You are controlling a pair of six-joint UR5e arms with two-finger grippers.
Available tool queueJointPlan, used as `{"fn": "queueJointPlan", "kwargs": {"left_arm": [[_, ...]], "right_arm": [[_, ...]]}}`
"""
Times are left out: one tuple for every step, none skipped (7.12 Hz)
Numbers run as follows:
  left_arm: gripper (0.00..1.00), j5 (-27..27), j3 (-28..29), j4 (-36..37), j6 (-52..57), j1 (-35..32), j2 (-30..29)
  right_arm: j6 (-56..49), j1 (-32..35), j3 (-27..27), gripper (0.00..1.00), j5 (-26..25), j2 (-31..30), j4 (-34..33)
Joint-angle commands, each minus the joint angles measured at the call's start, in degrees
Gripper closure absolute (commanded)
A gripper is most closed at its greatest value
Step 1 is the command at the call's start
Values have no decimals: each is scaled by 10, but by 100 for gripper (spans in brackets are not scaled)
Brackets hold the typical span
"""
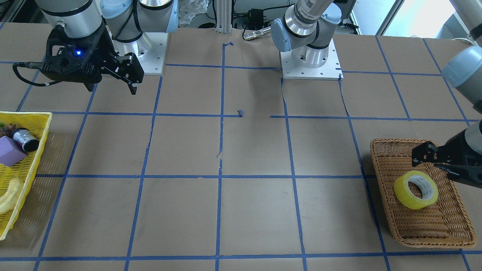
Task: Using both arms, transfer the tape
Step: 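Carry the tape roll with the left gripper into the wicker basket and release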
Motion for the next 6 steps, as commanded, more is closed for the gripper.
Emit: {"fn": "queueJointPlan", "kwargs": {"left_arm": [[0, -22, 37, -123, -158, -105, 95], [0, -22, 46, -162, -262, -163, 127], [0, -22, 42, -167, -350, -218, 152], [0, -19, 31, -162, -416, -261, 165], [0, -17, 8, -161, -462, -286, 179], [0, -18, -10, -161, -470, -289, 200]], "right_arm": [[-2, 0, 0, 0, 5, 0, 0], [-5, -5, -2, 0, 4, 0, 0], [-45, -7, -2, 0, 4, 0, -1], [-57, -7, -2, 0, 2, 0, 1], [-57, -5, -2, 0, 3, -2, 1], [-54, -5, -2, 0, 5, -3, 2]]}}
